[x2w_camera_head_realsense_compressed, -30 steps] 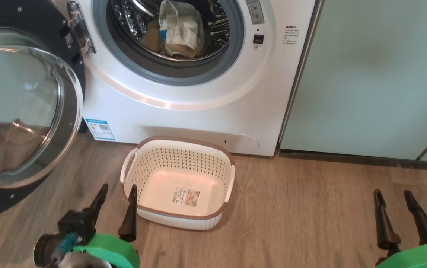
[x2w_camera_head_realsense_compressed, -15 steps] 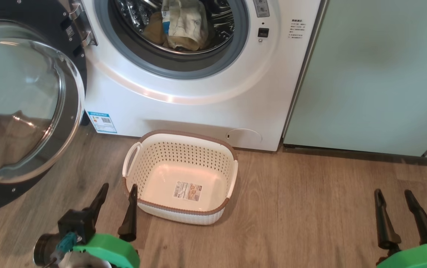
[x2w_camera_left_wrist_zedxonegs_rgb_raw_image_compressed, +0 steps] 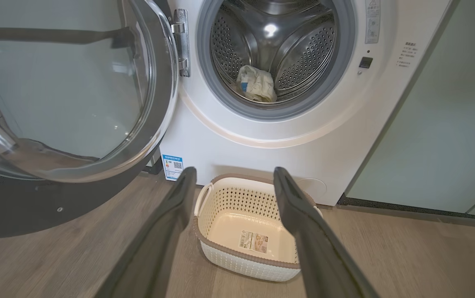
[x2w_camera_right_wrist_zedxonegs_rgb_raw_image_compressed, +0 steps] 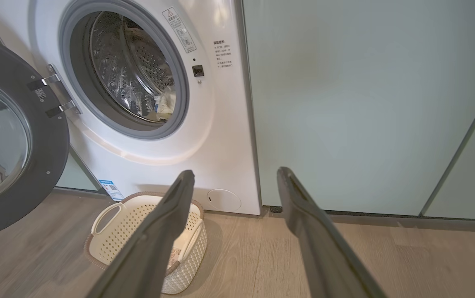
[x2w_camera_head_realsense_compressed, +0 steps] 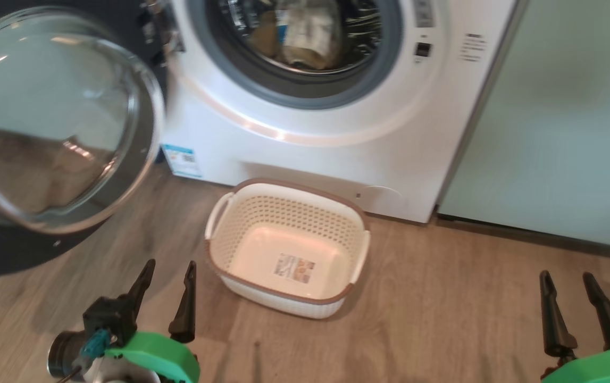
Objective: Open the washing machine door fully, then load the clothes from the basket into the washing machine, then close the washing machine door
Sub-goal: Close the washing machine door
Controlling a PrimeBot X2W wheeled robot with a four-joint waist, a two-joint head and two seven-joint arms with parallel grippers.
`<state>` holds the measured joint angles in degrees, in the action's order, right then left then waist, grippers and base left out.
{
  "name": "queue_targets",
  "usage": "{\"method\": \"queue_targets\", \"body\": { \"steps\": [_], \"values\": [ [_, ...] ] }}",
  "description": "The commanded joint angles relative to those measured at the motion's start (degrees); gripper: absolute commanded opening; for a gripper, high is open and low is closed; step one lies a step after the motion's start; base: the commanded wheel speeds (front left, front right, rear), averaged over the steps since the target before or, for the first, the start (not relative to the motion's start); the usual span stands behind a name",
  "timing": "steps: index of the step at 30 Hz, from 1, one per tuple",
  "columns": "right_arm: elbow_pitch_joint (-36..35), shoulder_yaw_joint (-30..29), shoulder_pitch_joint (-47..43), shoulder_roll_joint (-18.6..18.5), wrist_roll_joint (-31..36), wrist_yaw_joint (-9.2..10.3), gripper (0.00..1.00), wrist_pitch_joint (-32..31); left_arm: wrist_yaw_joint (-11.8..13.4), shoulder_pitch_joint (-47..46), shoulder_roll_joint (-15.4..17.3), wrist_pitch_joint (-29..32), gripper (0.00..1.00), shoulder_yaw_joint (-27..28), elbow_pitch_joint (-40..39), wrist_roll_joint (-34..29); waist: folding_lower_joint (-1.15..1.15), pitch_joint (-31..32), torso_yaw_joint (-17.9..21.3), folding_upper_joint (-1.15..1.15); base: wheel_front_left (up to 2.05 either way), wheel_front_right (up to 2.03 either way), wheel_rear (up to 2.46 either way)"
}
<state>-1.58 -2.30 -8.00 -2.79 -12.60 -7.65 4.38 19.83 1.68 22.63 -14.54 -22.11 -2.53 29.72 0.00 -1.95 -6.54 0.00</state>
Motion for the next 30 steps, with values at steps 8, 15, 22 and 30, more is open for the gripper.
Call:
{"method": "queue_targets", "body": {
  "steps": [8,15,22,30],
  "values": [
    [-2.2,1.1,2.2,-0.9,0.1,0.16,1.0,0.2,0.1,-3.3,1.0,-0.2,1.0,3.0,-1.6,-1.0,0.0,-0.1,-8.7,0.0,0.0,0.0,0.0],
    [-2.3,1.6,2.2,-1.1,0.0,0.16,1.0,-0.2,0.1,-2.8,0.6,-0.3,1.0,2.9,-1.7,-1.4,0.0,0.3,-13.6,0.0,0.0,0.0,0.0],
    [-2.1,2.3,2.3,-1.3,-0.2,0.16,1.0,-0.3,0.3,-2.0,0.4,-0.4,1.0,3.5,-2.0,-1.4,0.0,0.3,-17.5,0.0,0.0,0.0,0.0],
    [-1.7,2.9,2.9,-1.2,-0.2,0.16,1.0,-0.3,0.0,-1.9,0.7,-0.4,1.0,4.4,-2.0,-1.5,0.0,0.1,-18.9,0.0,0.0,0.0,0.0]
  ]
}}
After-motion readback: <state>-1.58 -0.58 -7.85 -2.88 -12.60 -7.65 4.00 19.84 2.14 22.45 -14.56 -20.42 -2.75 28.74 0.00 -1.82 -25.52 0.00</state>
